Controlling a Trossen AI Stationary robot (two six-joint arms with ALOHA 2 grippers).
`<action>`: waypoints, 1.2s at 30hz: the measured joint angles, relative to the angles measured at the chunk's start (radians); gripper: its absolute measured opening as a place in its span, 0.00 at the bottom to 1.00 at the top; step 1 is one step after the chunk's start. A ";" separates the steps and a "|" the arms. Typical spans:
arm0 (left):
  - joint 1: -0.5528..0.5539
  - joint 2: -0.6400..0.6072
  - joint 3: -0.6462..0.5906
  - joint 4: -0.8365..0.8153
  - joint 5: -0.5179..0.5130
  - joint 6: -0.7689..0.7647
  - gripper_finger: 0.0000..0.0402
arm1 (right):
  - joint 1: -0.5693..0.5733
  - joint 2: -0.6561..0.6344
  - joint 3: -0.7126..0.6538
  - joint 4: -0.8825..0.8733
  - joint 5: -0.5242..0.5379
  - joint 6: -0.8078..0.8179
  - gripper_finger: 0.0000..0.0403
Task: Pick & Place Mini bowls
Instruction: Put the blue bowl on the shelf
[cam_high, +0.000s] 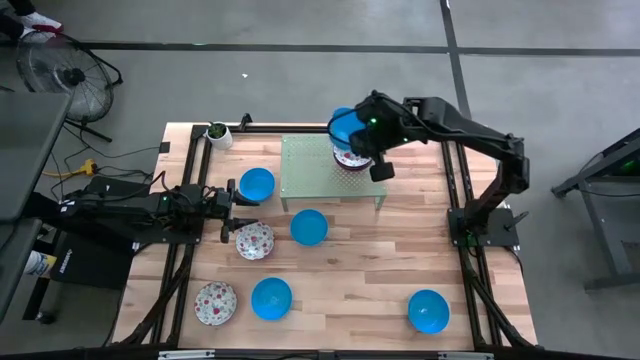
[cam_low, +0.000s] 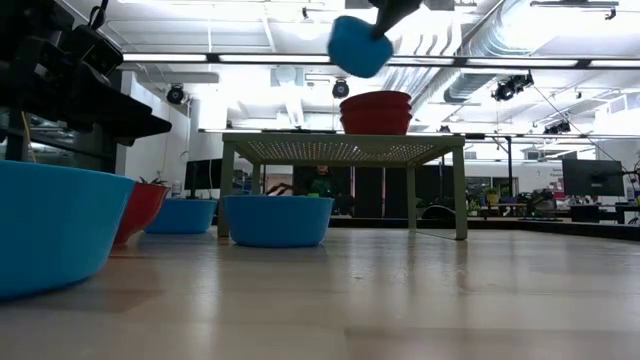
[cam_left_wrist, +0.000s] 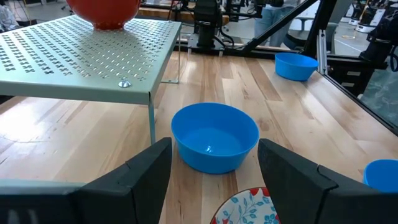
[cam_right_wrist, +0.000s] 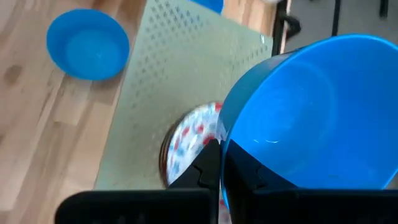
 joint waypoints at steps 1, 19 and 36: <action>0.000 0.000 0.000 0.000 0.000 0.000 0.58 | 0.000 0.005 0.000 0.015 -0.015 -0.022 0.00; 0.000 0.000 0.000 0.000 0.000 0.000 0.58 | 0.004 0.153 0.000 0.226 -0.166 -0.268 0.00; 0.000 0.000 0.000 -0.005 0.000 0.000 0.58 | 0.041 0.259 -0.001 0.246 -0.118 -0.045 0.00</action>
